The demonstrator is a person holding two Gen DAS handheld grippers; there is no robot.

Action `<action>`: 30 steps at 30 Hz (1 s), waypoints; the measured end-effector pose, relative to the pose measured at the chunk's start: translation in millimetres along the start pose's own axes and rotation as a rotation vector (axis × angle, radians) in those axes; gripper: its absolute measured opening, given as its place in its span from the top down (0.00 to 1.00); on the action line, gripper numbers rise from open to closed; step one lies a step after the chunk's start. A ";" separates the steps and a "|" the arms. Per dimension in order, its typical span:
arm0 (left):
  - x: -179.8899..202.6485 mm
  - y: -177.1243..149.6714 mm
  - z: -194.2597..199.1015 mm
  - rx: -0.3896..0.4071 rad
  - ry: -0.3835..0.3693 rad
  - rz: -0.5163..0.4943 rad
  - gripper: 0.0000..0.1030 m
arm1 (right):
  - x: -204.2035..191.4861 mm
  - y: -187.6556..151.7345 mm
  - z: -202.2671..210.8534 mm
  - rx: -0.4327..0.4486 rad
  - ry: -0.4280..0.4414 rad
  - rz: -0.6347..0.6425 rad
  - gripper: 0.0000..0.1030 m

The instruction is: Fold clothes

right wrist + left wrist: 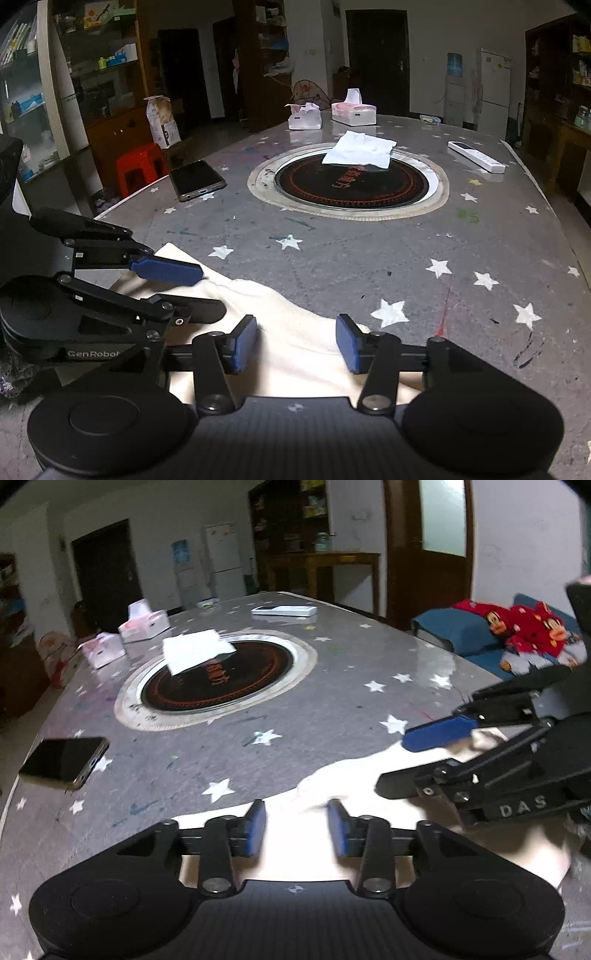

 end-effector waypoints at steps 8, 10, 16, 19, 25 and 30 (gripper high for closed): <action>-17.0 -14.4 42.7 0.047 0.071 0.090 0.57 | -20.7 5.9 9.7 0.022 -0.011 0.058 0.29; -20.8 -22.2 54.9 0.050 0.089 0.120 0.54 | -25.2 7.6 8.7 0.021 -0.019 0.069 0.28; -22.9 -47.5 72.7 0.026 0.093 0.170 0.52 | -32.2 13.9 -19.4 -0.032 -0.085 0.071 0.17; -23.0 -57.6 72.3 0.005 0.091 0.187 0.52 | -34.7 16.9 -32.2 -0.057 -0.108 0.066 0.11; -22.1 -60.3 72.7 0.008 0.084 0.196 0.52 | -30.4 21.1 -35.1 -0.047 -0.131 0.066 0.01; -23.3 -62.1 72.2 0.006 0.072 0.217 0.52 | -27.5 22.0 -47.8 -0.063 -0.145 0.079 0.00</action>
Point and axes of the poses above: each gripper's, at about its wrist camera, not at the fingertips, and z roughly against the way its jaws point, x to its right, y to its top, the point moved 1 cm from there along -z, roughly the way its jaws point
